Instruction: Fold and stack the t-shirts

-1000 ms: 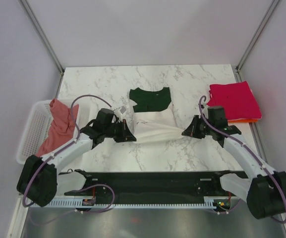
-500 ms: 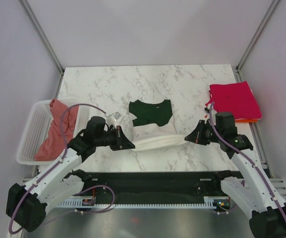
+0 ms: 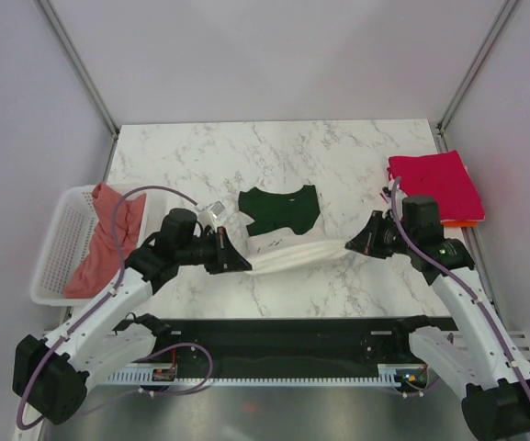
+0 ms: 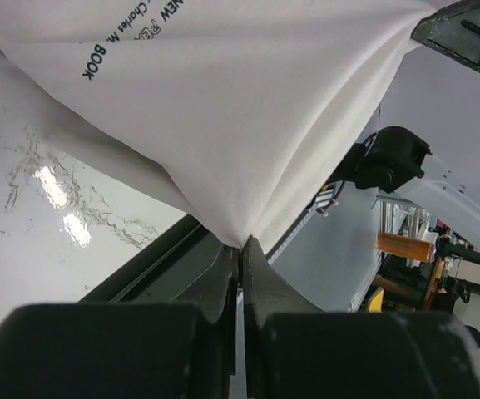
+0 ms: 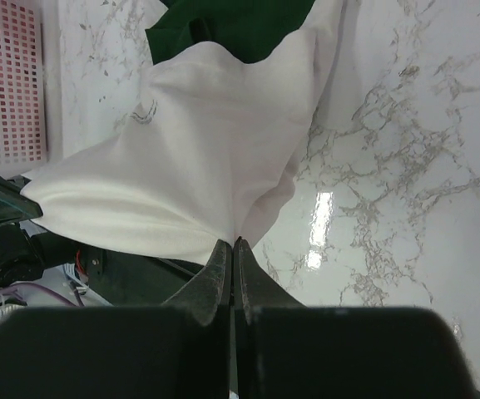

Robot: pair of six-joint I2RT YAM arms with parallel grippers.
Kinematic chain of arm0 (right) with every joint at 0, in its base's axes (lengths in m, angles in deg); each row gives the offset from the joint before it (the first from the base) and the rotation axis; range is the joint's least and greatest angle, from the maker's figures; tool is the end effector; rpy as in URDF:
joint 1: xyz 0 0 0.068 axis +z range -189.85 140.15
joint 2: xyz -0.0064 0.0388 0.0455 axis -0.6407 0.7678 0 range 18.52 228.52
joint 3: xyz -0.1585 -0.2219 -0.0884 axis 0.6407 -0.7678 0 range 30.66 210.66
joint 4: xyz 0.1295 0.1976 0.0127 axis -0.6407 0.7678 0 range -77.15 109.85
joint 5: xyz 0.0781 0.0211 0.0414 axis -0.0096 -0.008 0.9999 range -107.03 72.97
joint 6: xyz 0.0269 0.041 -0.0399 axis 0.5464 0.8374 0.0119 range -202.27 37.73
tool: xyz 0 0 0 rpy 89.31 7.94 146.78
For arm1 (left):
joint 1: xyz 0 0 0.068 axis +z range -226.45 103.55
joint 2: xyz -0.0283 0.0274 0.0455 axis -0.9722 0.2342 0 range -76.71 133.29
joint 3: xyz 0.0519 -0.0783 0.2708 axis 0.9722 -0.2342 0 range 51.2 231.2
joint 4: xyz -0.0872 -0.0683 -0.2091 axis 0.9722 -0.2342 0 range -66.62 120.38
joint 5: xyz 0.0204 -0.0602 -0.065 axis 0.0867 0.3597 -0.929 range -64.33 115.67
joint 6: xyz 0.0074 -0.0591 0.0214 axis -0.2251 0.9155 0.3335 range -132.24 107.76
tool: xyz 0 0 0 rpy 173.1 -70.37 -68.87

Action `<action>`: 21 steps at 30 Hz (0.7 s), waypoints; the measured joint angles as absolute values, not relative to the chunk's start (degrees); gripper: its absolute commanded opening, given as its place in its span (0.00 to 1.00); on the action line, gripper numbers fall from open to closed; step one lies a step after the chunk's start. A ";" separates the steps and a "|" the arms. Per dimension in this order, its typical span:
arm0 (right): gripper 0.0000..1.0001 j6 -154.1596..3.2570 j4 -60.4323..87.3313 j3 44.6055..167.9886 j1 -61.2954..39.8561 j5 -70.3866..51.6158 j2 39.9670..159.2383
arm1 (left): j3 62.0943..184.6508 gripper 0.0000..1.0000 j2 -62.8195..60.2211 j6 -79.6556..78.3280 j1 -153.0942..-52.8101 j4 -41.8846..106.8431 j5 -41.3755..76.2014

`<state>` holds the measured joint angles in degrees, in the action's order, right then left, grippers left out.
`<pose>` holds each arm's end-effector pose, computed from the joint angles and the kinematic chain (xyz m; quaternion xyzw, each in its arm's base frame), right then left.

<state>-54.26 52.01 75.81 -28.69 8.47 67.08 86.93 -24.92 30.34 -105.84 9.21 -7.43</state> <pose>0.1373 0.0484 0.2893 0.0431 0.8963 0.3219 0.3019 0.1313 -0.1044 0.2600 0.0271 0.8676 -0.4568 0.1948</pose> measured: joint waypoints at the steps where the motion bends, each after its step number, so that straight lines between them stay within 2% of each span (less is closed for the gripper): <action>1: 0.00 -54.28 52.03 76.31 -28.69 8.14 67.49 | 87.61 0.02 -24.46 30.32 -105.84 9.12 -7.34; 21: 0.00 -54.56 47.66 91.52 -28.71 1.98 88.56 | 104.48 0.02 -5.62 29.67 -99.70 6.65 -7.28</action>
